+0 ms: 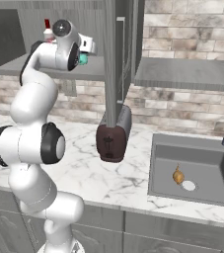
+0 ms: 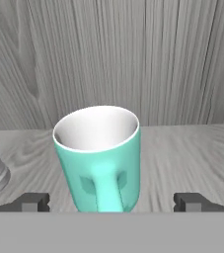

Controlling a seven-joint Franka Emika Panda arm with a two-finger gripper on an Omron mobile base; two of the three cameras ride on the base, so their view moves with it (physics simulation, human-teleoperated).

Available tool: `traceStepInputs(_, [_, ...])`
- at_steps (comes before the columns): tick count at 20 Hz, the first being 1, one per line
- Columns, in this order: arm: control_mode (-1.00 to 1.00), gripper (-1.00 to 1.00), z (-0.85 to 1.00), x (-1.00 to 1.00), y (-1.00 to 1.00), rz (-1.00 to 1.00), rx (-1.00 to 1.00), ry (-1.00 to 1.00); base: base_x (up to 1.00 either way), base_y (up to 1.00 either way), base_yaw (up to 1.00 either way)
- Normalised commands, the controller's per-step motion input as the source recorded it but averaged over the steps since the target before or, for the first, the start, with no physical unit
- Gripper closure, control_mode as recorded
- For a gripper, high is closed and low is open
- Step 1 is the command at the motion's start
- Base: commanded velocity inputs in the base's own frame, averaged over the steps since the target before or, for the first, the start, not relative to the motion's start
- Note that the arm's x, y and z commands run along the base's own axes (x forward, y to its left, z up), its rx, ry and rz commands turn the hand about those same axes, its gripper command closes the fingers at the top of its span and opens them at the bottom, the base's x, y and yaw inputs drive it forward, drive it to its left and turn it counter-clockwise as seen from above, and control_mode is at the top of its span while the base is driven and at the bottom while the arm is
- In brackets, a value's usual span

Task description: Open the cabinet directly in front. Then move the liquor and the mug to the dining counter with the jar on it.

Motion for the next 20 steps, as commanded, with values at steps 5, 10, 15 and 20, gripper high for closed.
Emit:
traceStepInputs(5, [-1.0, -1.0, 0.0, 0.0, 0.0, 0.0, 0.0, 0.0, 0.0, 0.0, 0.0])
traceStepInputs(10, [-1.0, -1.0, -0.01, 0.0, 0.0, 0.0, 0.0, 0.0, 0.0, 0.0, 0.0])
traceStepInputs(15, [-1.0, -1.0, -0.02, 0.0, 0.0, 0.0, 0.0, 0.0, 0.0, 0.0, 0.0])
traceStepInputs(20, [-1.0, -1.0, -0.09, 0.04, 0.0, 0.0, 0.0, 0.0, 0.0, 0.0, 0.0])
